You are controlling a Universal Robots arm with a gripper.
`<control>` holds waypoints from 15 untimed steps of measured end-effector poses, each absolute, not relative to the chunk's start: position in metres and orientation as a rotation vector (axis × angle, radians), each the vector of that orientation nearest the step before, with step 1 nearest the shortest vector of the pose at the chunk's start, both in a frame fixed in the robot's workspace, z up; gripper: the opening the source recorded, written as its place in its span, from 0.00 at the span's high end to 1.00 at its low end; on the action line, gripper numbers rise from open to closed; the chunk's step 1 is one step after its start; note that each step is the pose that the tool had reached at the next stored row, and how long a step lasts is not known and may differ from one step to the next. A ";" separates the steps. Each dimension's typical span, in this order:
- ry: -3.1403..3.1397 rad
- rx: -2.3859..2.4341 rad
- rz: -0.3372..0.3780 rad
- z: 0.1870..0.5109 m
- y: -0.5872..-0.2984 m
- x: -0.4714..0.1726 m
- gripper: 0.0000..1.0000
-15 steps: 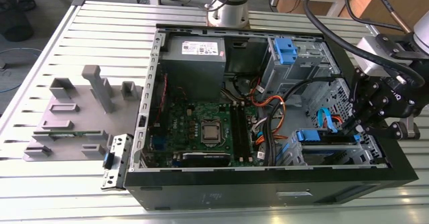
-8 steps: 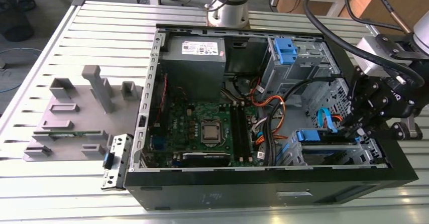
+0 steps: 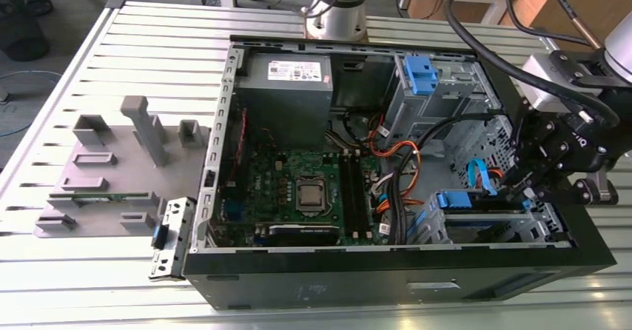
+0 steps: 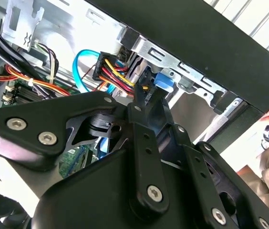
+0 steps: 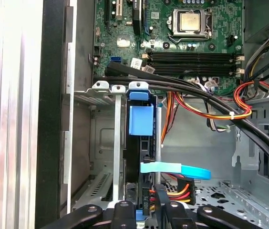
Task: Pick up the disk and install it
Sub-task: 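Insert the second disk wire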
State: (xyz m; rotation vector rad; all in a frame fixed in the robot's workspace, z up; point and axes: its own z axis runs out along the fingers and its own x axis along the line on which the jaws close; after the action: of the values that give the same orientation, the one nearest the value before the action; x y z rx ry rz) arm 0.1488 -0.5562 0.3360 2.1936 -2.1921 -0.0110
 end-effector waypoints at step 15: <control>-2.191 2.193 -0.011 0.334 -0.550 0.151 0.70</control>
State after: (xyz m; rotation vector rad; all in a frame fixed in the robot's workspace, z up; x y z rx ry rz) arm 0.1514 -0.5497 0.3343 2.1925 -2.1911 -0.0109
